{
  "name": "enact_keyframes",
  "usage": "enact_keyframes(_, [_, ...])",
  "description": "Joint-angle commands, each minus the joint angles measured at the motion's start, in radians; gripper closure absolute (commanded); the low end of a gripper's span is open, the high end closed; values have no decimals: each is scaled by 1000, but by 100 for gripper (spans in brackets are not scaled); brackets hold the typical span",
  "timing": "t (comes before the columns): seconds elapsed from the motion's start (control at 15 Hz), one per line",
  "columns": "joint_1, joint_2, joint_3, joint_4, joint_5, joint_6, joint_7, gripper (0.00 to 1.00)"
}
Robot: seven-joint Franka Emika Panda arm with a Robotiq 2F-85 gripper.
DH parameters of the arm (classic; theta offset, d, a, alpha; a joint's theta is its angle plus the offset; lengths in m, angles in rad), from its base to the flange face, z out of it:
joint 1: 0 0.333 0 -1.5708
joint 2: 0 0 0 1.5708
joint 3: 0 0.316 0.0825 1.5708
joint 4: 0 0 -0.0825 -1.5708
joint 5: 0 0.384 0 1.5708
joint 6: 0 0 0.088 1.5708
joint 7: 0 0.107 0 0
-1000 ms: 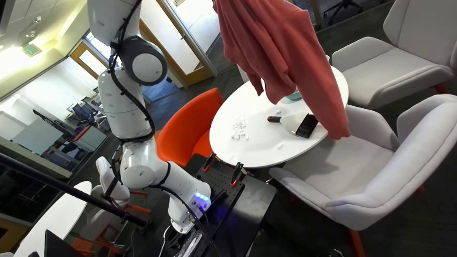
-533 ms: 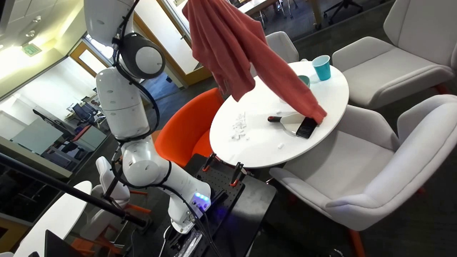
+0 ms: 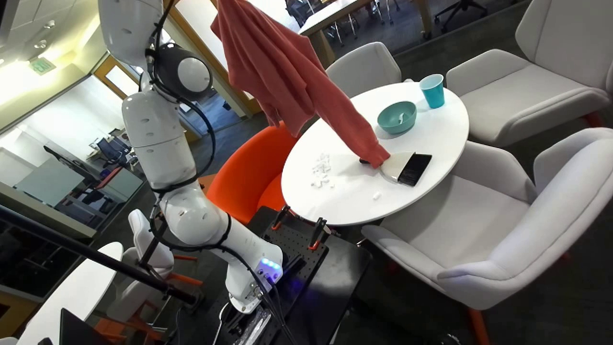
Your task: Move the orange sweater from the gray armchair to the table
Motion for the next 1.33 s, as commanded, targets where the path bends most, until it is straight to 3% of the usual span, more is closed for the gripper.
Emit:
enact_keyframes(0.0, [10,-2,-11,0,8,-2,0,86])
enact_keyframes(0.27, [7,-2,-11,-1,8,-4,-5,86])
enact_keyframes(0.33, [7,-2,-11,-1,8,-5,-9,97])
enact_keyframes(0.53, [80,5,11,-7,8,29,-41,97])
enact_keyframes(0.87, [226,17,6,-9,-81,97,-229,97])
enact_keyframes(1.27, [310,64,-32,-11,-207,303,-431,97])
